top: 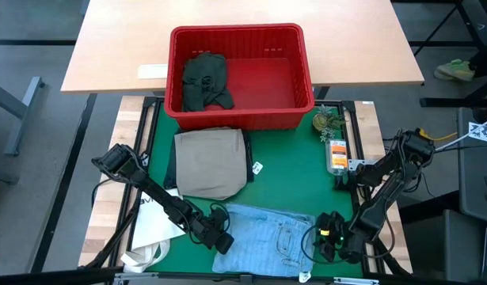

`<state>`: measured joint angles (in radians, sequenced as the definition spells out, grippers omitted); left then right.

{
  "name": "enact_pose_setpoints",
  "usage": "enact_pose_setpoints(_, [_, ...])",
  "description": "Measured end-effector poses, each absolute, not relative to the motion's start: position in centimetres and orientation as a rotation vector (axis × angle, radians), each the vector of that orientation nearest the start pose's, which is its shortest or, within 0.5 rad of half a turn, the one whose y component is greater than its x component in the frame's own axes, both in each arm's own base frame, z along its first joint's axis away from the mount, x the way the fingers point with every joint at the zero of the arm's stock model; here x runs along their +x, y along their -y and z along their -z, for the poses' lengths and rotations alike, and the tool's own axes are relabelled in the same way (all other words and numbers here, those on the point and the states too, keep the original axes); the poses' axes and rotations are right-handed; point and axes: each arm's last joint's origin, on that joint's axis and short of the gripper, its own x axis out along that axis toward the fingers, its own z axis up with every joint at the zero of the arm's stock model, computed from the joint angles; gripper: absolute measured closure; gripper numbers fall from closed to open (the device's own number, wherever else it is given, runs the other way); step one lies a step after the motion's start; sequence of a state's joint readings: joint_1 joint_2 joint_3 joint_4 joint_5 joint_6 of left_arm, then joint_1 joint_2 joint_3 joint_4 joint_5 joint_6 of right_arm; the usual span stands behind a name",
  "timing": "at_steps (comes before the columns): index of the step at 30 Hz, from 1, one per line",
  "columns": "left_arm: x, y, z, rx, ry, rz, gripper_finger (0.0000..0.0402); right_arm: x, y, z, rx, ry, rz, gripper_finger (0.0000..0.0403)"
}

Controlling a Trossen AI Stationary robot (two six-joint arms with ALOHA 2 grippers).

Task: Fold Laundry from Bin
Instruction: Stack the folded light blue pants on top of the folded brown shorts

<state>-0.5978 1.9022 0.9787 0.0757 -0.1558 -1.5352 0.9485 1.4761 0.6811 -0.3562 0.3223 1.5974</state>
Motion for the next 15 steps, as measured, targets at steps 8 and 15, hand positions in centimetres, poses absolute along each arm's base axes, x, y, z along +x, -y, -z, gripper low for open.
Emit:
enact_pose_setpoints(8, [30.5, 20.2, -12.2, -1.111, -0.897, -0.272, 0.0395, 15.6, -19.7, -14.5, 0.735, -0.956, 0.316, 0.0171])
enact_pose_setpoints(15, [30.5, 20.2, -12.2, -1.111, -0.895, -0.273, 0.0395, 16.0, -20.3, -12.5, 0.735, -0.949, 0.366, 0.0171])
